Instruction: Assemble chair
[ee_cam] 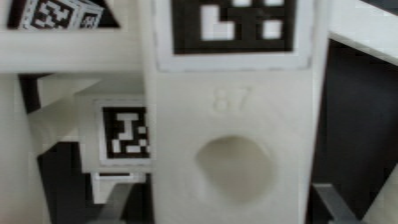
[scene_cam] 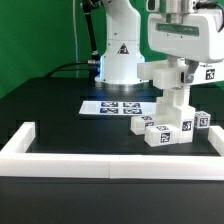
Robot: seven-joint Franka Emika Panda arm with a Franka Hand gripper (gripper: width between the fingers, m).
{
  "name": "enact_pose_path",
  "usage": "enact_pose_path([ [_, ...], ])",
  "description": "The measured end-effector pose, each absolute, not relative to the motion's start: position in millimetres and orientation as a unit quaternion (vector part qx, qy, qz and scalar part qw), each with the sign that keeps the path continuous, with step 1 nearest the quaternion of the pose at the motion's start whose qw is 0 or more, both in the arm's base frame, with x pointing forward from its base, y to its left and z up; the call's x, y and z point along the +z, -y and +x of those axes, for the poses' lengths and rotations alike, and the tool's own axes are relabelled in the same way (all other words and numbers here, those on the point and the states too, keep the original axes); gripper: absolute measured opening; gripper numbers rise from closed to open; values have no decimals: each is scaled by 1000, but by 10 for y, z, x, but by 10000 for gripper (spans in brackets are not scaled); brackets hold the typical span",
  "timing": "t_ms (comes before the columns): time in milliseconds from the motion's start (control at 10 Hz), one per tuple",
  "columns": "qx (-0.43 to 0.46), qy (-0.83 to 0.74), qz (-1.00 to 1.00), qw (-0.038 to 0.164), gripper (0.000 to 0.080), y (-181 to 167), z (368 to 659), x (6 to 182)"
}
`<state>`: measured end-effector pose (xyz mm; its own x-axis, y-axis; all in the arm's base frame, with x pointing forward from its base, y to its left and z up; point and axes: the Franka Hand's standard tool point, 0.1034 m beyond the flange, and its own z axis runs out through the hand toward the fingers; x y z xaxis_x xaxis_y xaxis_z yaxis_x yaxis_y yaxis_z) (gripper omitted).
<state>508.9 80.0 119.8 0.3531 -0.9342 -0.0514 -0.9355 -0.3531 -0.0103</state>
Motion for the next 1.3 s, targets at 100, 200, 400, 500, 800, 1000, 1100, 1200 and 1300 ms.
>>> enact_pose_path([
  [100,18,-570,-821,19,290,-800,5089,1197],
  [200,17,-573,-819,21,290,-800,5093,1197],
  [400,17,-570,-821,21,290,-801,5094,1197],
  [500,17,-570,-821,21,290,-801,5095,1197],
  [800,17,-565,-825,21,290,-800,5096,1197],
  [1000,16,-552,-834,21,290,-788,5106,1196],
  [1100,15,-547,-837,22,290,-782,5112,1195],
  [1200,12,-542,-840,25,290,-764,5130,1195],
  [1300,12,-541,-840,26,290,-777,5129,1195],
])
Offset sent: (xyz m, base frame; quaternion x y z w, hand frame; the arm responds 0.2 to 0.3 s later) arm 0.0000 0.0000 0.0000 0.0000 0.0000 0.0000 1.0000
